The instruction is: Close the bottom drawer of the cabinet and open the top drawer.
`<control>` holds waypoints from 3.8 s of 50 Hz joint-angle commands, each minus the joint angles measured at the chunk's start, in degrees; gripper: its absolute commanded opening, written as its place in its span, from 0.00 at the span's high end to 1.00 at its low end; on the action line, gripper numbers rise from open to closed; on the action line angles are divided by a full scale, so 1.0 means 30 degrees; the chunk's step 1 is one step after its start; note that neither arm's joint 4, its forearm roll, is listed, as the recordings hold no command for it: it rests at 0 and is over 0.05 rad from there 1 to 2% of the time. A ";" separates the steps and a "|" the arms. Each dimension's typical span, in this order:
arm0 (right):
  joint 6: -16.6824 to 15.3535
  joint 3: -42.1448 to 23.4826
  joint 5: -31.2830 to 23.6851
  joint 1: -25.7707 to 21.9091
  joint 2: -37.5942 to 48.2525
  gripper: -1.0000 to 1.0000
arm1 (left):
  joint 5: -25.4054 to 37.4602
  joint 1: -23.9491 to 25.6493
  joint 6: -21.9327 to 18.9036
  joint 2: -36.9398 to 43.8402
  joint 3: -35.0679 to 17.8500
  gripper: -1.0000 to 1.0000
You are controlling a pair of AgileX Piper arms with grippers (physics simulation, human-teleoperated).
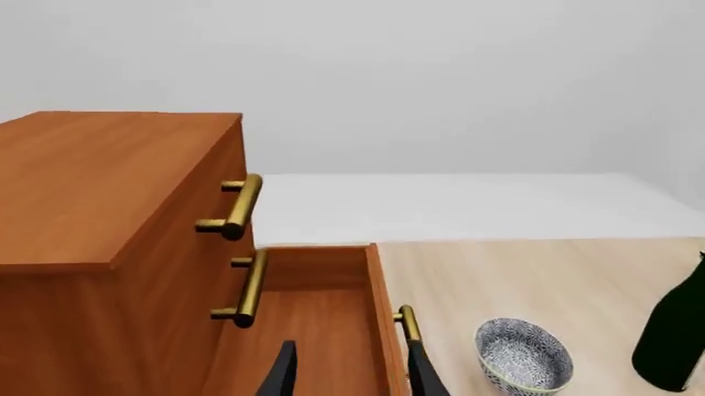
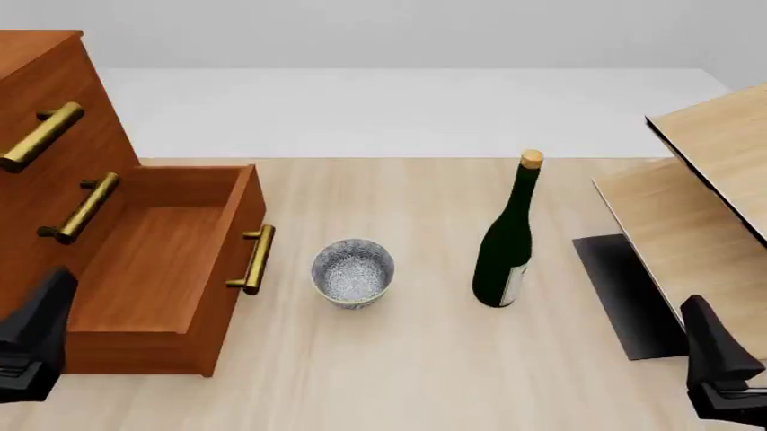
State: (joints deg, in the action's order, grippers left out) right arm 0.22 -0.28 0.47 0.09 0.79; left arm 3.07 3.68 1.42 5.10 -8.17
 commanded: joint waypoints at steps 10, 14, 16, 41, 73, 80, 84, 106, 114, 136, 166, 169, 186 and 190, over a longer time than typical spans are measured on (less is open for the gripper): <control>0.0108 -0.0011 0.0019 0.0078 0.0015 0.00 | 0.2040 0.1159 0.0475 0.4207 -0.4521 0.00; 0.0129 -0.0009 0.0018 0.0111 0.0003 0.00 | 0.2304 0.1102 0.0405 0.5263 -0.4979 0.00; 0.0128 -0.0006 0.0062 0.0142 0.0037 0.00 | 0.2475 0.1095 0.0016 0.5946 -0.5405 0.00; 0.0215 0.0000 0.0219 0.0251 0.0198 0.00 | 0.4767 0.3513 0.0271 1.1558 -0.8775 0.00; 0.0091 0.0004 0.0518 0.0435 0.0461 0.00 | 0.4614 0.8283 0.5595 1.5267 -0.9706 0.00; 0.0098 0.0008 0.0444 0.0437 0.0386 0.00 | 0.4308 0.8720 0.6338 1.5956 -0.9354 0.00; 0.0104 0.0012 0.0422 0.0467 0.0374 0.00 | 0.4214 0.8424 0.5870 1.6421 -0.8957 0.00; 0.0153 0.0009 0.0308 0.0440 0.0280 0.00 | 0.2745 1.0053 0.7387 1.8303 -0.7510 0.00; 0.0164 0.0011 0.0346 0.0438 0.0324 0.00 | 0.2095 0.9937 0.7504 1.8747 -0.6735 0.00; 0.0194 -0.0005 0.0418 0.0387 0.0408 0.00 | 0.0834 0.8718 0.7500 1.9618 -0.5108 0.00; 0.0206 -0.0007 0.0475 0.0351 0.0485 0.00 | -0.0309 0.7678 0.7305 2.0168 -0.3633 0.00; 0.0202 -0.0005 0.0472 0.0352 0.0480 0.00 | -0.0156 0.7077 0.6712 1.9932 -0.3490 0.00; 0.0182 0.0003 0.0336 0.0332 0.0335 0.00 | -0.0380 0.5653 0.5647 1.9718 -0.2731 0.00; 0.0184 0.0001 0.0275 0.0320 0.0274 0.00 | -0.0641 0.5344 0.5481 1.9830 -0.2543 0.00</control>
State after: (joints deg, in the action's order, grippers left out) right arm 0.78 -0.28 1.56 1.10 1.88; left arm 1.78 22.15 19.44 64.68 -17.01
